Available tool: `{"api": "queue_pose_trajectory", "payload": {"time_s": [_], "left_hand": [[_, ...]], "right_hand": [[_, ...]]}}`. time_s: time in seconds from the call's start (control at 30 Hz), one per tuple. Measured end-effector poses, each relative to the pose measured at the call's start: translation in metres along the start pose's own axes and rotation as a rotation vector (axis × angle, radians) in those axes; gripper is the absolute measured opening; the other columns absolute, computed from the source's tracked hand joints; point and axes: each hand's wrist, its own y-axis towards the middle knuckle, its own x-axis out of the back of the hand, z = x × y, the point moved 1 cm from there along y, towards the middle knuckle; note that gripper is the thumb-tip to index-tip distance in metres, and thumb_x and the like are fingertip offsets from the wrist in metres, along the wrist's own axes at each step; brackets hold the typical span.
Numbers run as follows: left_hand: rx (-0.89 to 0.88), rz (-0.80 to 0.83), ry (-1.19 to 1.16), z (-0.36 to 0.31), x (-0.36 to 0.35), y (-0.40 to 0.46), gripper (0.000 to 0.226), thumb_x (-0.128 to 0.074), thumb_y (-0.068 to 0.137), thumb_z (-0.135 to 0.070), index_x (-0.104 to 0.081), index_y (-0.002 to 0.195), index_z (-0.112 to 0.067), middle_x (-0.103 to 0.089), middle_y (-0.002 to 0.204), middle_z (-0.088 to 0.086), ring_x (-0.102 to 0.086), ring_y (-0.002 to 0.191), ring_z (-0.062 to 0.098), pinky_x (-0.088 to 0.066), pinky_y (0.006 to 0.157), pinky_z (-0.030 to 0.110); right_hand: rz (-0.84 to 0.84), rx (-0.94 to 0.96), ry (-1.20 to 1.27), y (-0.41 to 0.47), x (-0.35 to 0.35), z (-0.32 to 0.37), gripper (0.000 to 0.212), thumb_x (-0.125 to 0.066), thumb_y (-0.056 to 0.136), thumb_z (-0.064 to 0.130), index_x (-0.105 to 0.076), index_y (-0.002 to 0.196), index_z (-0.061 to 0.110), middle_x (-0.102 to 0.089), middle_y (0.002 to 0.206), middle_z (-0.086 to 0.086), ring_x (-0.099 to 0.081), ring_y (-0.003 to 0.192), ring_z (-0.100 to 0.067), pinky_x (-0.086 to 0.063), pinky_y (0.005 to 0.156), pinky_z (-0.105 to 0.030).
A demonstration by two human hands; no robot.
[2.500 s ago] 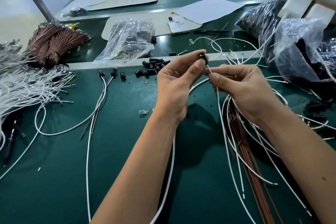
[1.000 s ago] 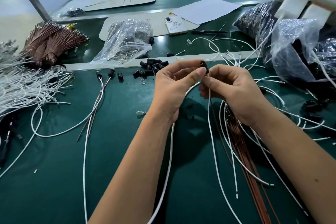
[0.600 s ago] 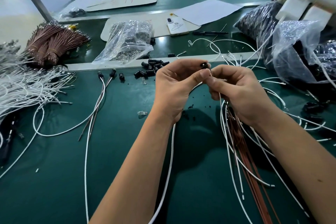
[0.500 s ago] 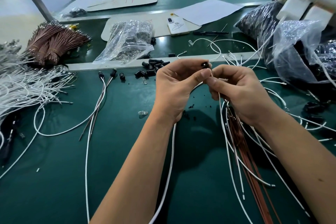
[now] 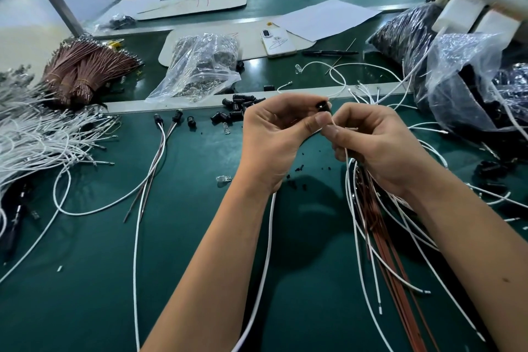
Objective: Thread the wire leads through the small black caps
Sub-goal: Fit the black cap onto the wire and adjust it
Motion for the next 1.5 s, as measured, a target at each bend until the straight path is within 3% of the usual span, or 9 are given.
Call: {"api": "queue_pose_trajectory", "payload": {"time_s": [0.1,0.27,0.47,0.6,0.77,0.9,1.0,1.13,1.5], "left_hand": [[-0.011,0.030,0.015,0.000,0.000,0.000,0.026,-0.076,0.076,0.014,-0.072,0.098,0.000,-0.071,0.091,0.017,-0.066,0.085,0.023,-0.057,0.086,0.034],[-0.022,0.061,0.006,0.000,-0.001,0.000,0.026,-0.079,0.074,0.012,-0.074,0.094,-0.003,-0.072,0.092,0.014,-0.068,0.090,0.025,-0.056,0.090,0.041],[-0.023,0.101,-0.036,-0.002,-0.002,0.000,0.028,-0.078,0.072,0.014,-0.076,0.089,-0.008,-0.074,0.092,0.005,-0.069,0.091,0.023,-0.054,0.088,0.041],[-0.036,0.132,-0.052,-0.004,-0.007,-0.002,0.030,-0.074,0.073,0.019,-0.072,0.094,-0.003,-0.070,0.090,0.006,-0.066,0.091,0.024,-0.052,0.089,0.041],[-0.035,0.149,-0.066,-0.007,-0.012,-0.004,0.037,-0.070,0.075,0.024,-0.068,0.105,0.003,-0.064,0.090,0.011,-0.064,0.088,0.021,-0.050,0.087,0.036],[-0.025,0.152,-0.065,-0.008,-0.014,-0.006,0.034,-0.072,0.074,0.022,-0.070,0.097,-0.002,-0.067,0.090,0.010,-0.065,0.089,0.023,-0.052,0.089,0.038],[-0.012,0.126,-0.054,-0.007,-0.013,-0.006,0.030,-0.075,0.072,0.019,-0.071,0.093,-0.002,-0.071,0.092,0.015,-0.068,0.092,0.029,-0.055,0.095,0.048],[0.010,0.072,-0.069,-0.005,-0.013,-0.006,0.032,-0.075,0.072,0.021,-0.070,0.098,0.002,-0.070,0.093,0.021,-0.067,0.088,0.032,-0.054,0.092,0.059],[0.100,-0.088,-0.155,0.000,-0.014,-0.006,0.022,-0.073,0.074,0.021,-0.071,0.087,0.003,-0.073,0.083,0.013,-0.069,0.077,0.021,-0.059,0.081,0.037]], "right_hand": [[-0.033,-0.038,0.058,0.000,-0.002,-0.002,0.035,-0.086,0.078,0.034,-0.070,0.088,0.005,-0.063,0.070,-0.004,-0.056,0.061,-0.016,-0.049,0.061,-0.022],[-0.048,-0.009,0.232,0.002,-0.005,-0.003,0.008,-0.075,0.081,0.014,-0.074,0.089,0.012,-0.065,0.074,-0.006,-0.057,0.064,-0.016,-0.051,0.067,-0.026],[-0.023,0.009,0.241,0.003,-0.005,-0.003,0.020,-0.085,0.071,0.028,-0.076,0.088,0.020,-0.063,0.079,-0.005,-0.051,0.068,-0.019,-0.039,0.071,-0.034],[0.013,0.015,0.270,0.002,-0.005,-0.002,0.028,-0.094,0.064,0.037,-0.079,0.084,0.024,-0.068,0.081,0.000,-0.053,0.070,-0.015,-0.047,0.070,-0.025],[0.007,0.032,0.307,0.001,-0.003,-0.001,0.012,-0.085,0.069,0.024,-0.080,0.080,0.024,-0.072,0.084,0.005,-0.060,0.077,-0.011,-0.050,0.073,-0.021],[0.024,0.046,0.299,0.001,-0.002,0.001,0.021,-0.091,0.066,0.030,-0.080,0.082,0.021,-0.075,0.089,0.000,-0.063,0.086,-0.018,-0.049,0.081,-0.025],[0.014,0.023,0.278,0.001,0.000,0.000,0.034,-0.098,0.060,0.036,-0.078,0.081,0.019,-0.070,0.091,-0.009,-0.055,0.094,-0.030,-0.047,0.082,-0.028],[-0.016,-0.003,0.213,0.001,0.001,0.001,0.036,-0.098,0.059,0.042,-0.077,0.077,0.019,-0.065,0.075,0.000,-0.055,0.072,-0.017,-0.047,0.070,-0.022],[-0.012,-0.084,0.161,0.000,0.001,0.001,0.017,-0.084,0.068,0.030,-0.077,0.076,0.016,-0.062,0.066,0.001,-0.052,0.064,-0.013,-0.038,0.071,-0.029]]}}
